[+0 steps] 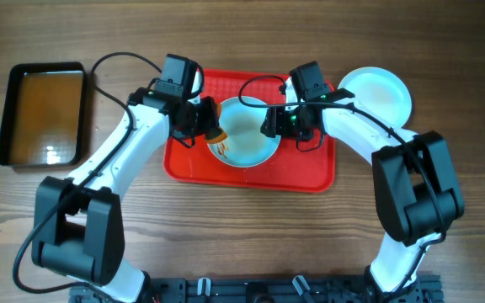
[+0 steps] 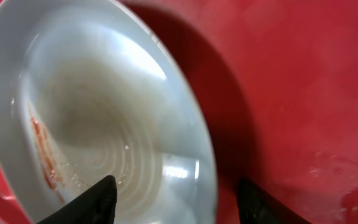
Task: Clean dirty plates on tray and stack at the side
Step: 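Pull the last plate to the tray center with the right gripper, then scrub the last plate with the sponge while the right gripper holds it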
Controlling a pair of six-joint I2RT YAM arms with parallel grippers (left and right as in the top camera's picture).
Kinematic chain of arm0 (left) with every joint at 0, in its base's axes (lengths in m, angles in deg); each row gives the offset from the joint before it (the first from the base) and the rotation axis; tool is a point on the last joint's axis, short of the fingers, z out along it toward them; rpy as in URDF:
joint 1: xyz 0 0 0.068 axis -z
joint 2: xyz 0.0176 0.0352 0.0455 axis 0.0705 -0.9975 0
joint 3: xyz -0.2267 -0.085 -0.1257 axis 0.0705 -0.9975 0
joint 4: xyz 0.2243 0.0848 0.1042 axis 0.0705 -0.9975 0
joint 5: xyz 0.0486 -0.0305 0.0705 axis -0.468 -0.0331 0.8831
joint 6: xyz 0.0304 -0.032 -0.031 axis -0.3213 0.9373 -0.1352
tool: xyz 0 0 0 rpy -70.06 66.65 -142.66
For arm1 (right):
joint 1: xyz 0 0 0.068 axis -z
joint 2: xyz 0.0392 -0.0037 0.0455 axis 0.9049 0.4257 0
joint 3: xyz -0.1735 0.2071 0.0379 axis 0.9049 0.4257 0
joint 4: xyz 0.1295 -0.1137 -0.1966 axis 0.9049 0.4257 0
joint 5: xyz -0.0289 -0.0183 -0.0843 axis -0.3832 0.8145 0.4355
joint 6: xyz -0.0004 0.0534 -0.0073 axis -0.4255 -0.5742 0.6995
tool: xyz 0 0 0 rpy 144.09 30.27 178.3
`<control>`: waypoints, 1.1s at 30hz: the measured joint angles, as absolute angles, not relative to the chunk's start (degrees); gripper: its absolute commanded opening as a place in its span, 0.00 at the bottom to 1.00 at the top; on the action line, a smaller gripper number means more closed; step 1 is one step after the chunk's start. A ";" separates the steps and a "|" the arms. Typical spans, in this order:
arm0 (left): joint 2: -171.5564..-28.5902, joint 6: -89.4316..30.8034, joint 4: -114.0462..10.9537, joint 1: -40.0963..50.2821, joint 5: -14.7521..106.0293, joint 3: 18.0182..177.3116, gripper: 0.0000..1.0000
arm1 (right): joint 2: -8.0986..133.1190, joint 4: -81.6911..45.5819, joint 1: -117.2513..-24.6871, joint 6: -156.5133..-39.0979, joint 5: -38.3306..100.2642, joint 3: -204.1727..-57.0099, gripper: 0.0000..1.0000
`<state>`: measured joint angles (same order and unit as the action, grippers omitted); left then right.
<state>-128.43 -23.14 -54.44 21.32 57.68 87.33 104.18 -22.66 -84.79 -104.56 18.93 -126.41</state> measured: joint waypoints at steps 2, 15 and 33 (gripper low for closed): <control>-128.63 -23.14 -53.87 21.58 57.70 87.30 0.04 | 104.16 -25.19 -84.79 -99.01 20.33 -126.41 0.41; -128.78 -19.95 -52.52 22.52 57.70 87.28 0.04 | 105.58 -22.76 -84.90 -102.59 23.39 -126.93 0.04; -142.22 -14.72 -45.92 28.32 72.19 89.45 0.04 | 105.58 -22.37 -86.39 -111.36 24.09 -126.95 0.04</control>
<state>-142.22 -14.72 -45.92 28.32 72.19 89.45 105.58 -22.37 -86.39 -111.36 24.09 -126.95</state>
